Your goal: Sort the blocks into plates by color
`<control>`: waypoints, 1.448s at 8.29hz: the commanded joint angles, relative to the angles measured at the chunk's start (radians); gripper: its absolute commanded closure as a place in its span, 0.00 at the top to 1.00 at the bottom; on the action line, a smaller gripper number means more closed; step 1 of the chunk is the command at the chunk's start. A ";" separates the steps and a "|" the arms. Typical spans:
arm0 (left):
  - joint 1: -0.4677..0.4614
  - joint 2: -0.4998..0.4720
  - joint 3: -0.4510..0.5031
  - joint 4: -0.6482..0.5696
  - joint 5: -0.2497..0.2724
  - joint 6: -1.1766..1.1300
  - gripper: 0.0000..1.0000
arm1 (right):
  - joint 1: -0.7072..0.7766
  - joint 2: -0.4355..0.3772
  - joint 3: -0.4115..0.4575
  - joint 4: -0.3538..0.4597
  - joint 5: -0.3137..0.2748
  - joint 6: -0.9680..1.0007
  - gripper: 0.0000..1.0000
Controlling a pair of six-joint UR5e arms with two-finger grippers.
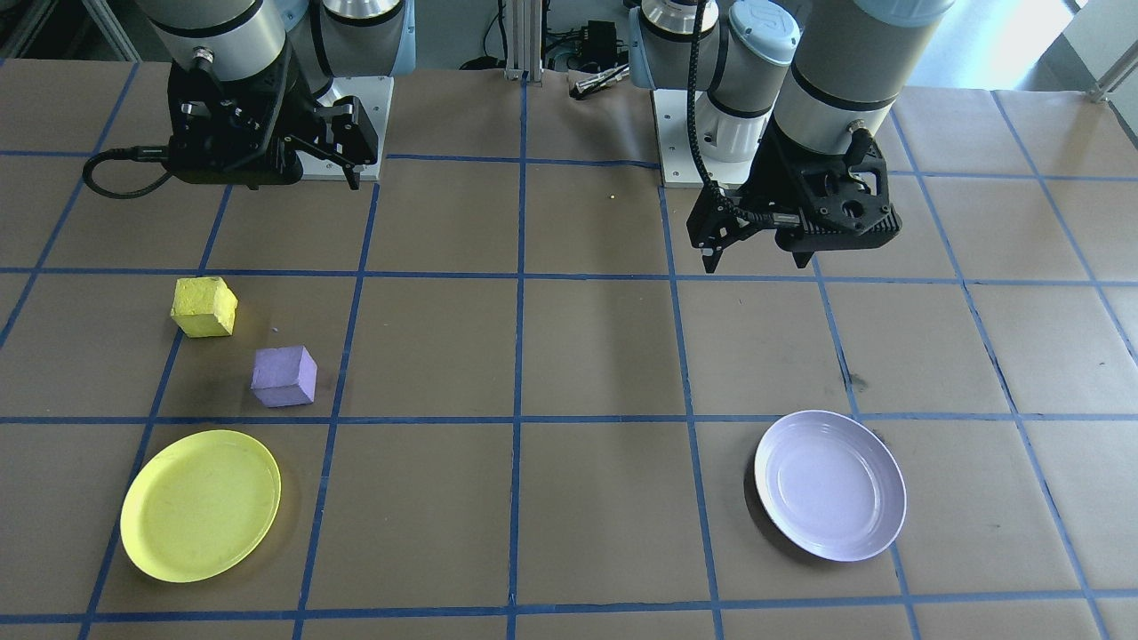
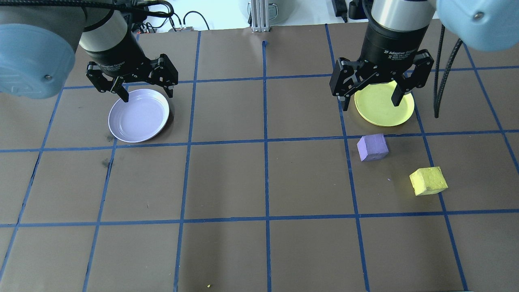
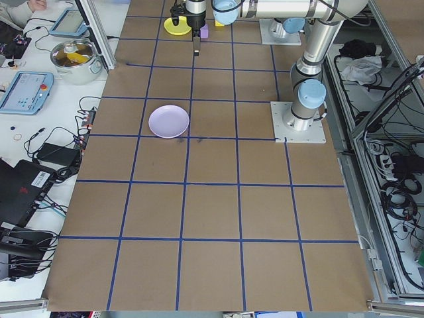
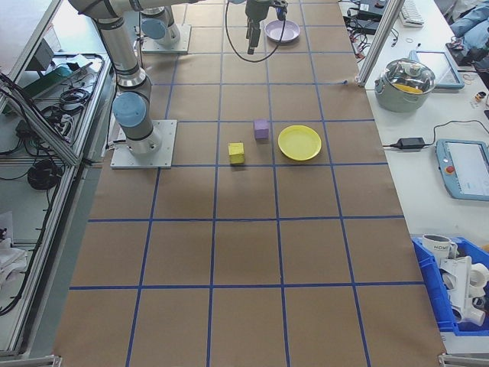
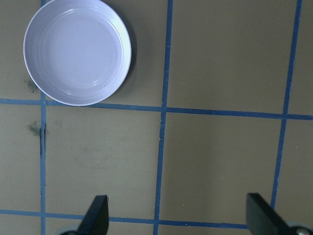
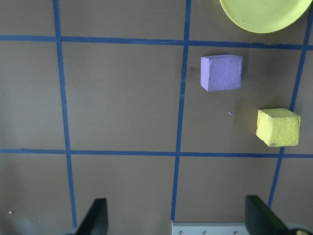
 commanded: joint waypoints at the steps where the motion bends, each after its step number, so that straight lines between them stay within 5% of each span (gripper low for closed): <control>1: 0.002 0.002 0.000 0.000 0.000 0.000 1.00 | 0.000 -0.001 0.001 0.000 0.000 -0.002 1.00; 6: 0.002 0.000 0.000 0.000 -0.002 0.000 1.00 | -0.014 0.004 0.013 -0.009 -0.002 -0.028 1.00; 9: 0.002 0.000 0.000 0.000 -0.002 0.000 1.00 | -0.173 -0.001 0.094 -0.019 -0.034 -0.205 1.00; 11: 0.002 0.000 -0.001 0.000 -0.002 0.000 1.00 | -0.276 -0.002 0.195 -0.121 -0.070 -0.349 1.00; 12: 0.002 0.000 -0.003 0.000 -0.002 0.000 1.00 | -0.329 -0.002 0.283 -0.240 -0.095 -0.437 1.00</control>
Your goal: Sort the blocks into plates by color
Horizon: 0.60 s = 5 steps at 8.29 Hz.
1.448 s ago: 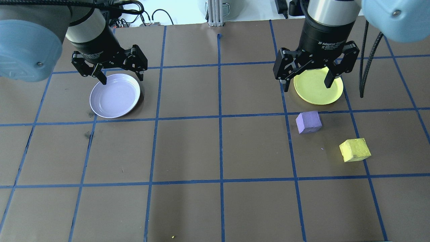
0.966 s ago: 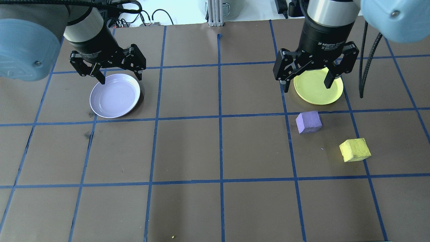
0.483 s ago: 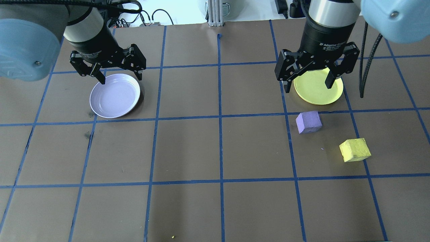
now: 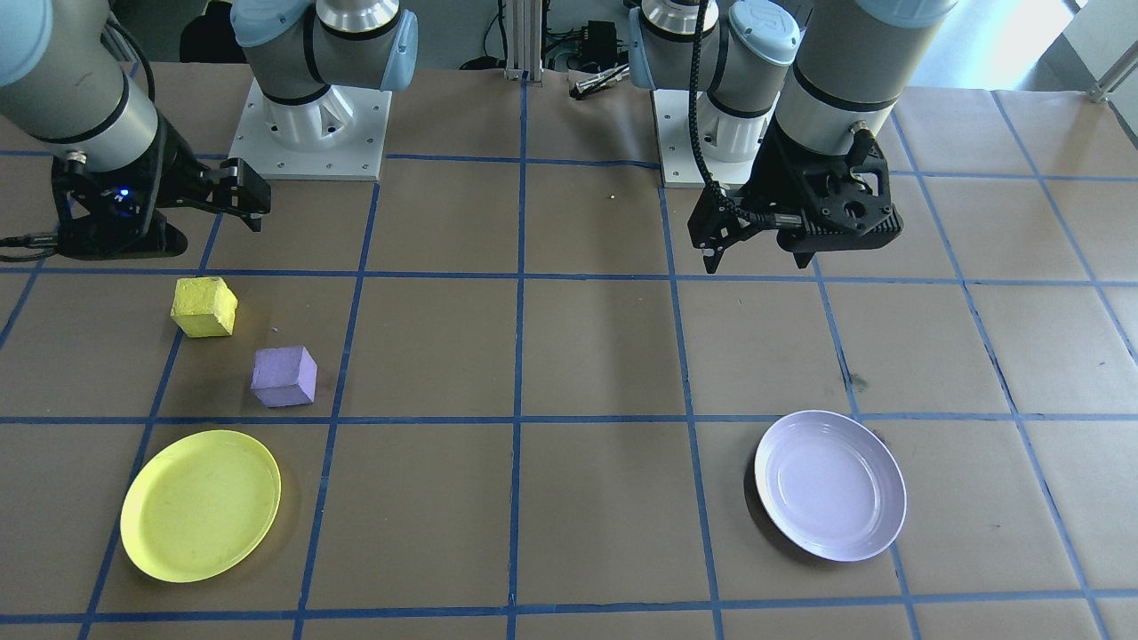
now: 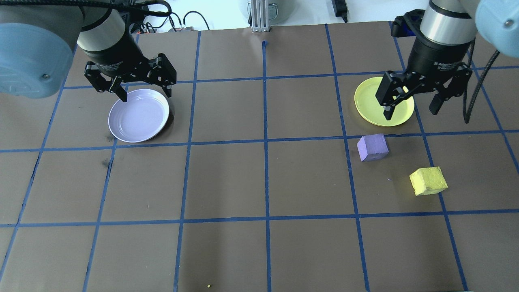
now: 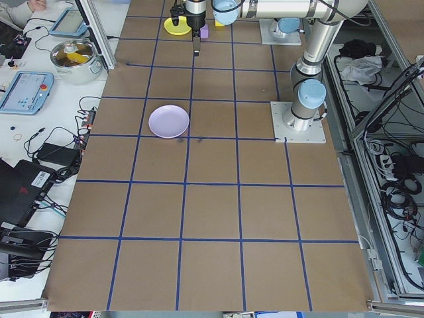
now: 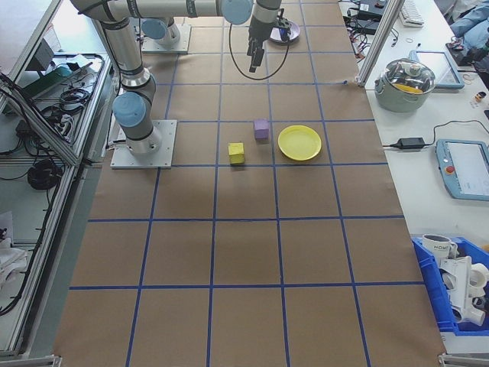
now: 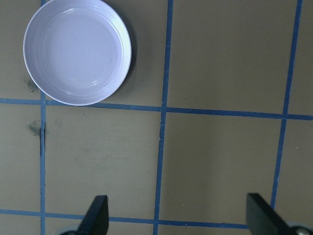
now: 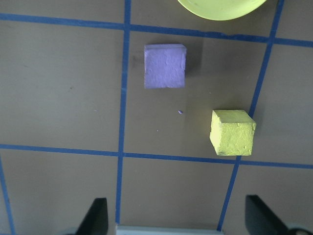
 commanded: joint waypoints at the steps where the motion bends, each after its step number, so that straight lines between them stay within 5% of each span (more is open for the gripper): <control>1: 0.000 0.000 -0.002 0.000 0.000 0.000 1.00 | -0.170 0.000 0.245 -0.299 -0.051 -0.249 1.00; 3: 0.000 0.000 -0.002 0.002 0.000 0.000 1.00 | -0.282 0.000 0.484 -0.597 -0.031 -0.383 1.00; 5: 0.000 0.000 -0.002 0.003 0.000 0.000 1.00 | -0.295 0.016 0.601 -0.732 -0.005 -0.386 1.00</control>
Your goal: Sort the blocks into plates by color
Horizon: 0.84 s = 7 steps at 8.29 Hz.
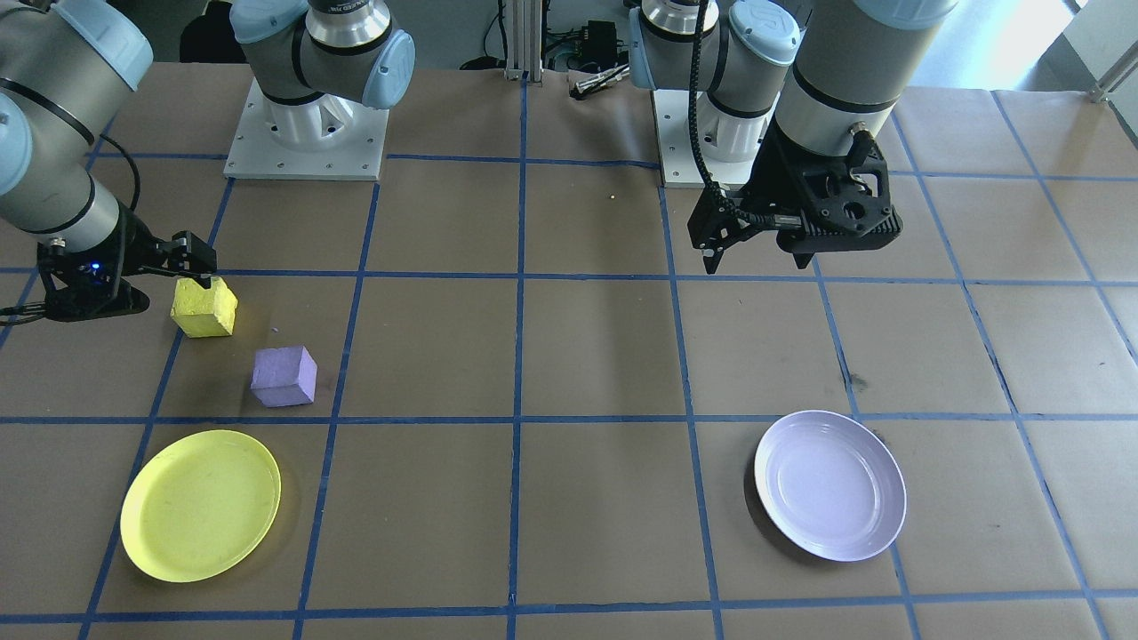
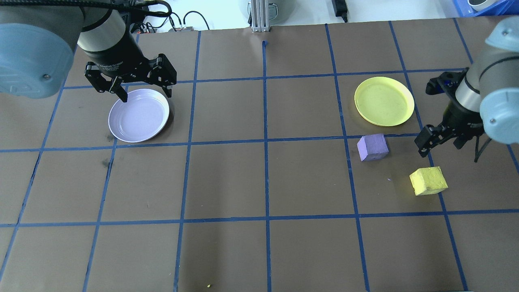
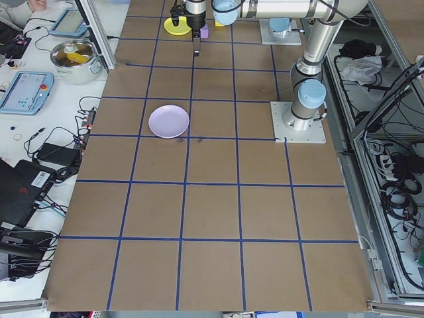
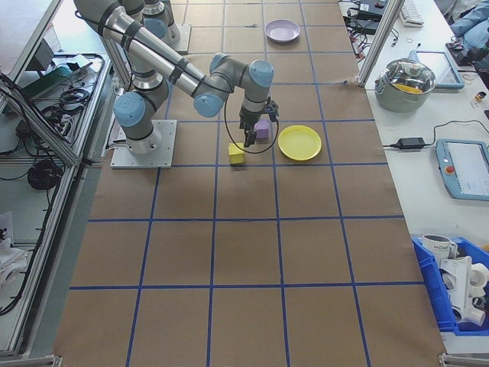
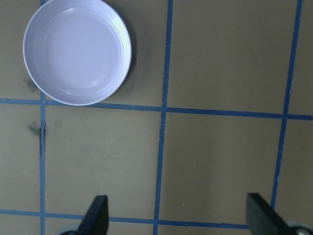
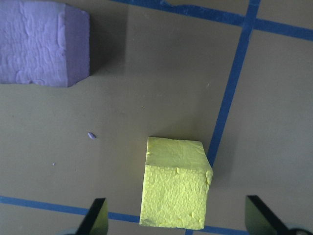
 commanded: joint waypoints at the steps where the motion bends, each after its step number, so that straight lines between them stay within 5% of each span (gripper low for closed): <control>1: 0.000 0.000 0.001 0.001 0.000 0.000 1.00 | -0.028 0.052 0.138 -0.180 0.024 -0.029 1.00; 2: 0.000 0.000 0.001 0.001 0.000 0.000 1.00 | -0.028 0.106 0.139 -0.214 0.023 -0.031 0.91; 4: 0.001 0.000 0.001 0.001 0.000 0.000 1.00 | -0.028 0.131 0.139 -0.250 0.004 -0.032 0.38; 5: 0.002 0.000 0.001 0.001 0.000 0.000 1.00 | -0.028 0.131 0.136 -0.248 0.001 -0.026 0.22; 7: 0.003 0.000 0.001 0.001 0.000 0.000 1.00 | -0.027 0.120 0.099 -0.228 -0.026 -0.014 0.21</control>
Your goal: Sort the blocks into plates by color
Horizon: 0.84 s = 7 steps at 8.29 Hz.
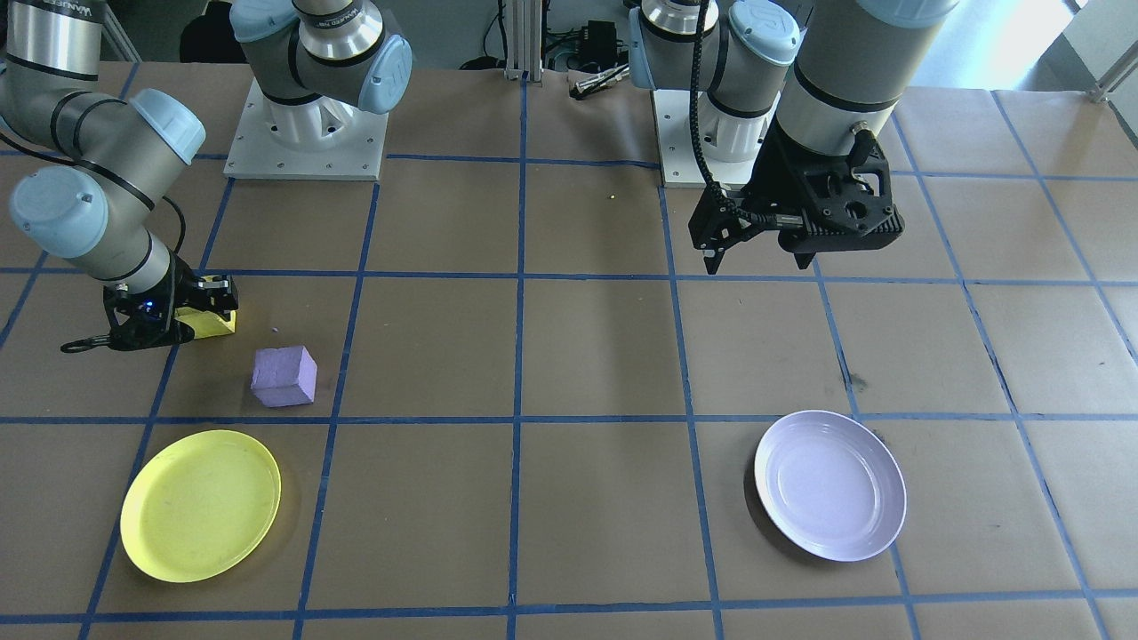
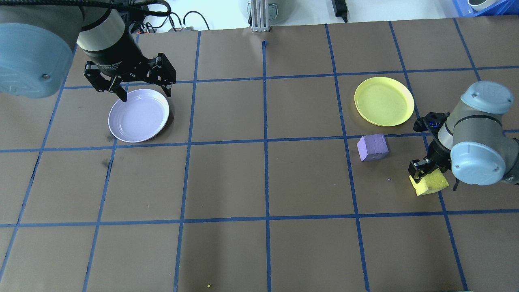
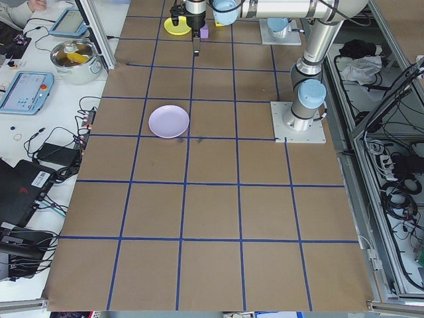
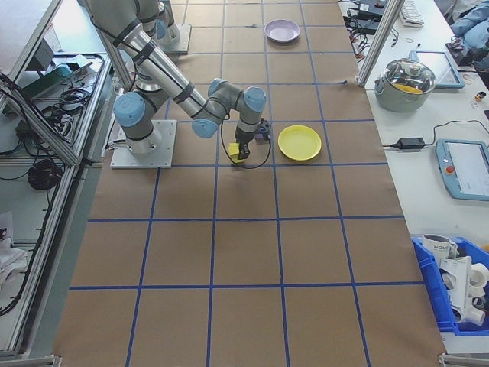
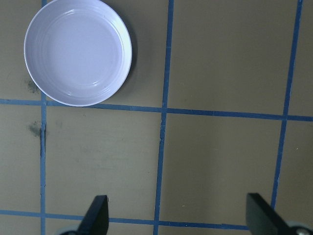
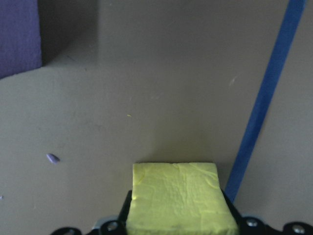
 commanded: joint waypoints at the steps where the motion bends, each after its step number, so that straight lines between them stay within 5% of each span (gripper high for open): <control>1: 0.002 0.000 0.000 0.000 0.000 0.000 1.00 | 0.009 -0.013 -0.085 0.043 -0.013 0.021 0.21; 3: 0.002 0.000 0.002 0.000 0.000 0.000 1.00 | 0.101 0.084 -0.344 0.200 -0.007 0.057 0.22; 5: 0.002 0.000 0.002 0.000 0.000 0.000 1.00 | 0.194 0.248 -0.563 0.240 0.006 0.042 0.22; 7: 0.003 0.000 0.003 0.000 0.000 0.000 1.00 | 0.219 0.319 -0.604 0.205 0.047 0.042 0.30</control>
